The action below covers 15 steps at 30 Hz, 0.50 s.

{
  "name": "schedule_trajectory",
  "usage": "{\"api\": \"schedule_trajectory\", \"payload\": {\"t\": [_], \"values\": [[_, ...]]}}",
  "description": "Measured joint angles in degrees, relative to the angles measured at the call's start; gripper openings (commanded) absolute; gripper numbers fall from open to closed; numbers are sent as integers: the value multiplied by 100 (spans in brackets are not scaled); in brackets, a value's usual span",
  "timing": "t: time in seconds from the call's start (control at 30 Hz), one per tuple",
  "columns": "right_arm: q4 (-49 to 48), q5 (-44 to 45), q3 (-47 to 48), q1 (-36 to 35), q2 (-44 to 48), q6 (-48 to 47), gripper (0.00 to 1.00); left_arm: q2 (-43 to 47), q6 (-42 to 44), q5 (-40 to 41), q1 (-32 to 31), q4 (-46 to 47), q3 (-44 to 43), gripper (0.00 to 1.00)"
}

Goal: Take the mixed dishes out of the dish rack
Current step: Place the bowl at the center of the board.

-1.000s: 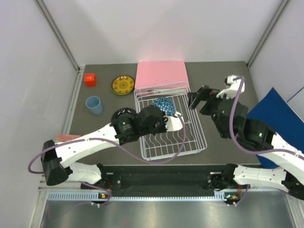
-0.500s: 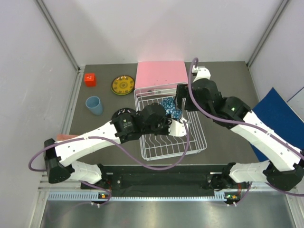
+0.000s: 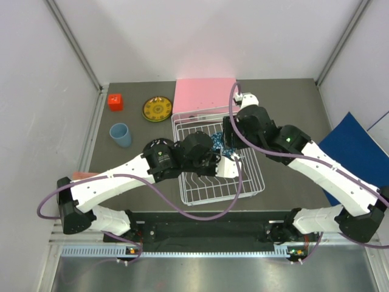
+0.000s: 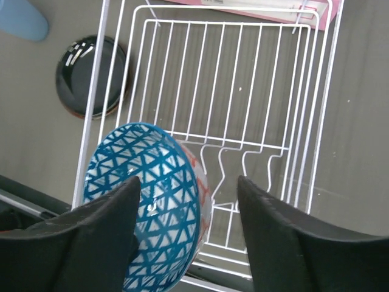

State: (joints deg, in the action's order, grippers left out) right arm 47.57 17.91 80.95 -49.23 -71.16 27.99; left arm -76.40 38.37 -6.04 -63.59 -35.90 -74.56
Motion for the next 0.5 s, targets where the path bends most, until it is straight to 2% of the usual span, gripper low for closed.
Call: {"api": "schedule_trajectory", "payload": {"t": [0.13, 0.23, 0.33, 0.43, 0.5], "values": [[-2, 31, -74, 2, -76, -98, 47, 0, -17, -61, 0, -79, -35, 0], [0, 76, -129, 17, -157, -149, 44, 0, -28, -63, 0, -127, -35, 0], [9, 125, -153, 42, -245, -201, 33, 0, -31, -61, 0, -192, -35, 0], [4, 131, -153, 61, -308, -238, 30, -2, -26, -59, 0, -212, -35, 0], [-2, 105, -153, 61, -328, -247, 14, -13, -26, -57, 0, -221, -35, 0]]}}
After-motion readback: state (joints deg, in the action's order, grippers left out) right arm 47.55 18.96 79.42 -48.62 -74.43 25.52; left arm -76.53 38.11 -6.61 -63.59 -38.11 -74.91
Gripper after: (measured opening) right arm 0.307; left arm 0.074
